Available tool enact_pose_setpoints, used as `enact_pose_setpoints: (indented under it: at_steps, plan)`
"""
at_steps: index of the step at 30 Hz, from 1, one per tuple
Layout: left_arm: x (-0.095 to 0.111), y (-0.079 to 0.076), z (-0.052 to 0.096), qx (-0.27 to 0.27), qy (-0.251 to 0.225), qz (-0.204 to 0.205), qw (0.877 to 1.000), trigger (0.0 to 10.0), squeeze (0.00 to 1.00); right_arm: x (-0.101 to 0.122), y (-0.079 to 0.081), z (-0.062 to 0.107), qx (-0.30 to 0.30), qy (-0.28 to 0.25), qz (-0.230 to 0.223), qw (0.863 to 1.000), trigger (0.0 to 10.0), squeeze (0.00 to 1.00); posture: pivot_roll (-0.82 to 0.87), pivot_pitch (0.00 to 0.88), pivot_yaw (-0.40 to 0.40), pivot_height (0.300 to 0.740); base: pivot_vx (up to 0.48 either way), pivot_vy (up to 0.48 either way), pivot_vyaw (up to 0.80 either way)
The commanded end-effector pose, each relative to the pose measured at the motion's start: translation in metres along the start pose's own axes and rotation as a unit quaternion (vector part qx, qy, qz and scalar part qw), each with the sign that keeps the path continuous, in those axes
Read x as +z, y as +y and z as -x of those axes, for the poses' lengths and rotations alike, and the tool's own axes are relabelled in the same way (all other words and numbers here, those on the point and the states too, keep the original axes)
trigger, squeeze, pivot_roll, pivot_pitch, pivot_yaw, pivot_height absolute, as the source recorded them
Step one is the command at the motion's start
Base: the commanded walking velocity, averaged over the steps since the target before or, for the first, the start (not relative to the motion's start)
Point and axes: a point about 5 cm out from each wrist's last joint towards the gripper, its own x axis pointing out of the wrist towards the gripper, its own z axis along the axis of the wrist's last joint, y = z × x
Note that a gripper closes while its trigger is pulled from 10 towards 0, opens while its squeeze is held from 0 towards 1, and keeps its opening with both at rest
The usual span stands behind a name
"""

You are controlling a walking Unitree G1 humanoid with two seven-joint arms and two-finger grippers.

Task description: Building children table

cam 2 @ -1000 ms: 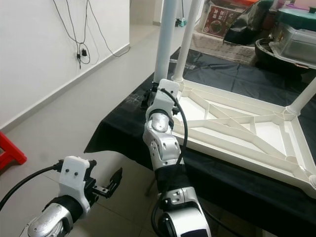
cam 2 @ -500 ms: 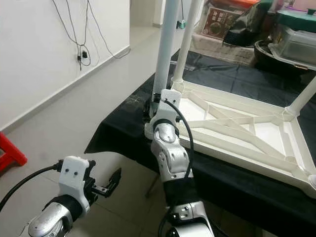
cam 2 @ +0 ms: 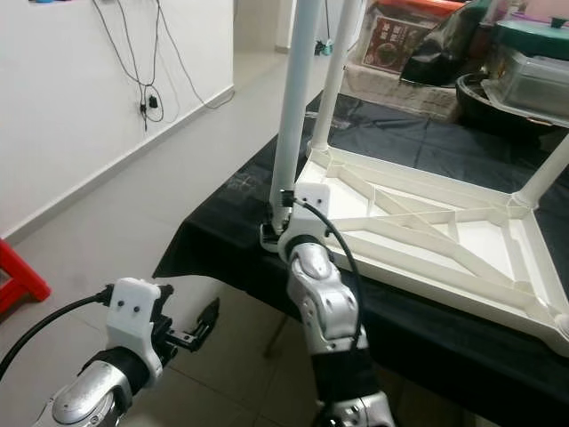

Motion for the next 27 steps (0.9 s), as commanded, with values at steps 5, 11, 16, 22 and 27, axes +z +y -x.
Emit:
enact_pose_setpoints:
  at_steps: [5, 11, 16, 22, 27]
  plan:
    - [-0.011, 0.002, -0.003, 0.001, 0.016, -0.001, 1.000, 10.0, 0.00, -0.023, -0.018, 0.018, -0.013, 0.032, 0.033, 0.999, 10.0, 1.00, 0.03, 0.030, -0.059, 0.740, 0.000, 0.000, 0.00]
    - [-0.025, 0.003, -0.005, 0.003, 0.034, 0.002, 0.999, 10.0, 0.00, -0.036, -0.022, 0.034, 0.033, 0.010, 0.066, 0.997, 10.0, 0.00, 0.03, 0.000, -0.048, 0.740, 0.000, 0.000, 0.00]
    - [-0.035, 0.001, -0.006, 0.003, 0.048, 0.007, 0.999, 10.0, 0.00, -0.050, -0.023, 0.043, 0.040, 0.021, 0.059, 0.997, 10.0, 0.00, 0.03, 0.000, -0.046, 0.740, 0.000, 0.000, 0.00]
    - [-0.042, 0.002, -0.010, 0.012, 0.057, 0.021, 0.998, 10.0, 0.00, -0.063, -0.015, 0.052, 0.050, 0.028, 0.060, 0.997, 10.0, 0.00, 0.02, 0.000, -0.040, 0.740, 0.000, 0.000, -0.80]
    - [-0.044, 0.004, -0.013, 0.013, 0.055, 0.019, 0.998, 10.0, 0.00, -0.069, -0.015, 0.051, 0.054, 0.033, 0.061, 0.996, 10.0, 0.00, 0.02, 0.000, -0.041, 0.740, 0.000, 0.000, -0.80]
